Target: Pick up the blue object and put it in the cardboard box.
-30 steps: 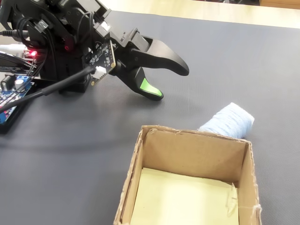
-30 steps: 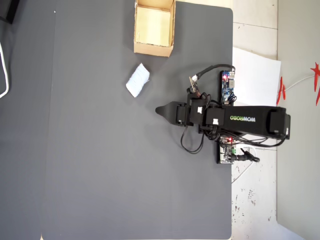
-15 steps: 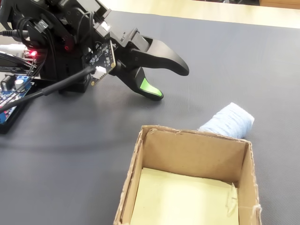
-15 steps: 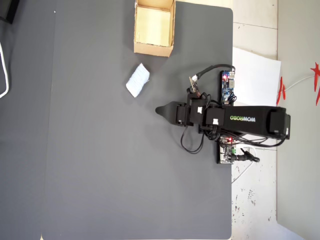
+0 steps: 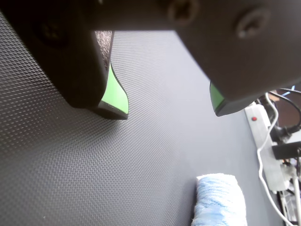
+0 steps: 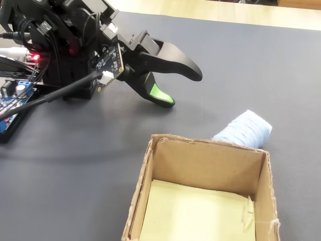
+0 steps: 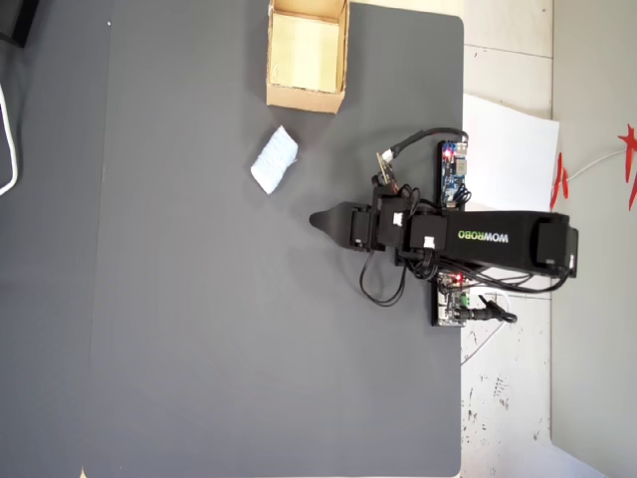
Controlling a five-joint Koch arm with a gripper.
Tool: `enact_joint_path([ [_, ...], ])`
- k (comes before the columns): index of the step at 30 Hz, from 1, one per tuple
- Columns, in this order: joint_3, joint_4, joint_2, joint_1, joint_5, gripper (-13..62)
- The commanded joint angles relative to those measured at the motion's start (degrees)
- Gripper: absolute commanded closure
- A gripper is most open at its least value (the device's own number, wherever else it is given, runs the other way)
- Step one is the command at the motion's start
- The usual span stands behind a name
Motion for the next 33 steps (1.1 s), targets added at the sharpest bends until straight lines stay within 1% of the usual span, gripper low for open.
enact_joint_path([
  [1, 2.3, 4.7, 3.6, -0.8, 1.9, 14.7],
  [33, 2.3, 5.1, 4.0, -1.4, 1.9, 14.9],
])
